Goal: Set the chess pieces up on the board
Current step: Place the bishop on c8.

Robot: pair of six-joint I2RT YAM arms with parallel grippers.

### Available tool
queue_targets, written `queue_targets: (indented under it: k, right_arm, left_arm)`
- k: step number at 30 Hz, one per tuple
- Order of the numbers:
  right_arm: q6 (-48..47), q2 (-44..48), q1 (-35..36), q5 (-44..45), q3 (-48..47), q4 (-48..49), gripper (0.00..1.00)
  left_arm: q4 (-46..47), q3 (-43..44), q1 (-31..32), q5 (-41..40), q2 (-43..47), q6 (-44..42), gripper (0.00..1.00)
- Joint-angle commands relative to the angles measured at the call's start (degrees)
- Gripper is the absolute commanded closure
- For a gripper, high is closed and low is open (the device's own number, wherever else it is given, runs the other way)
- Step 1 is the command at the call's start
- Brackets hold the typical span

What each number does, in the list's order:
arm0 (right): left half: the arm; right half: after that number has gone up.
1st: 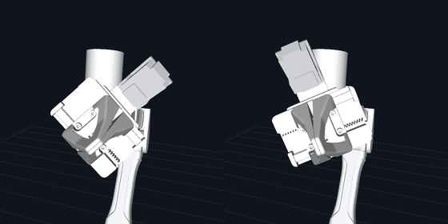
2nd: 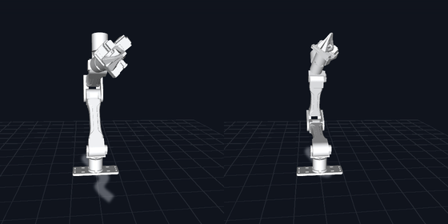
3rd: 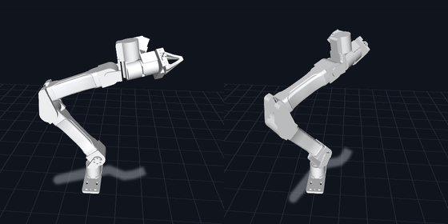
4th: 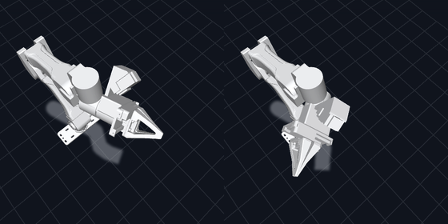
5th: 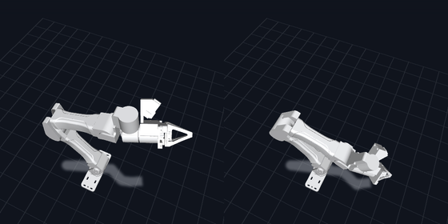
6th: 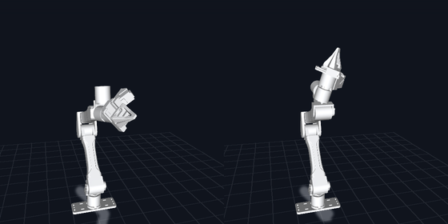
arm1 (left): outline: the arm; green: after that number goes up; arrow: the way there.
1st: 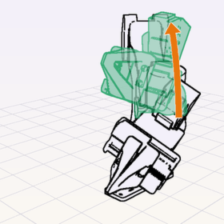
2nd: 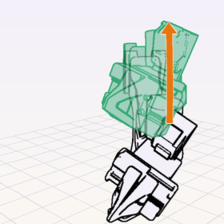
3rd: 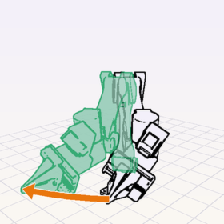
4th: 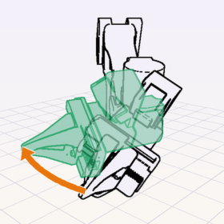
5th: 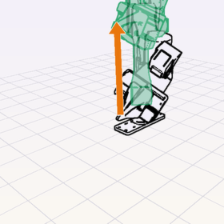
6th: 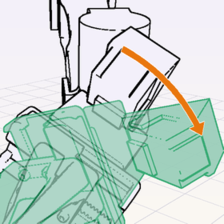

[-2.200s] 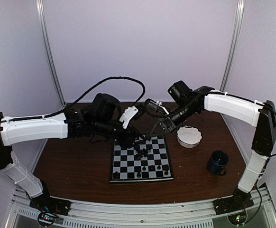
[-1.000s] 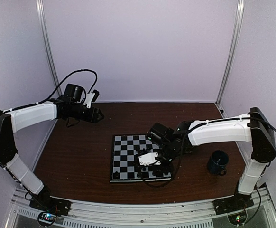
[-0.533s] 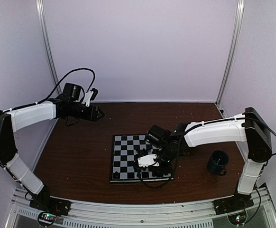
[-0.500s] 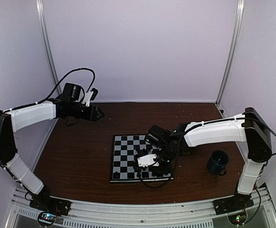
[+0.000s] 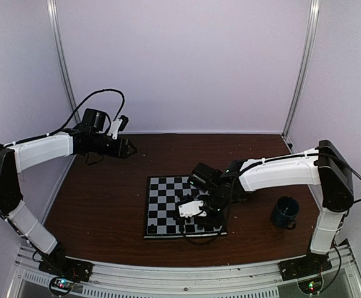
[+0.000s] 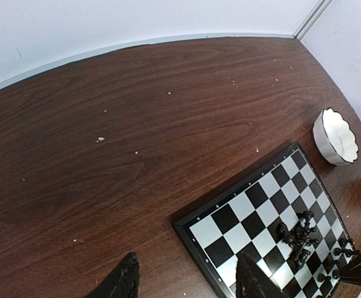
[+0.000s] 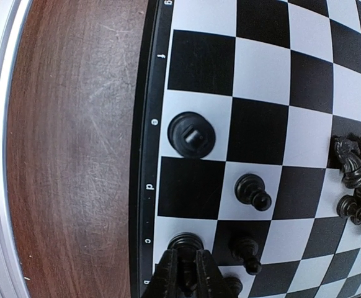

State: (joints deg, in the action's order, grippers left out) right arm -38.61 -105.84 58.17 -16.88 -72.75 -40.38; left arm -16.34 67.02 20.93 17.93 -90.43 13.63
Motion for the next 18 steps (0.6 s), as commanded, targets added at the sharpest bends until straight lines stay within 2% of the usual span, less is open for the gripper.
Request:
queue_targets:
  k: [1, 14, 18]
  right_arm:
    - [0.47, -0.46, 0.62, 0.75, -0.55, 0.11, 0.90]
    - [0.47, -0.79, 1.33, 0.84, -0.47, -0.06, 0.90]
    - [0.53, -0.02, 1.42, 0.98, -0.33, 0.01, 0.82]
  left_arm:
    - [2.50, 0.92, -0.54, 0.94, 0.44, 0.28, 0.47]
    - [2.53, 0.92, -0.54, 1.31, 0.40, 0.25, 0.47]
    - [2.50, 1.00, -0.54, 1.49, 0.26, 0.24, 0.47]
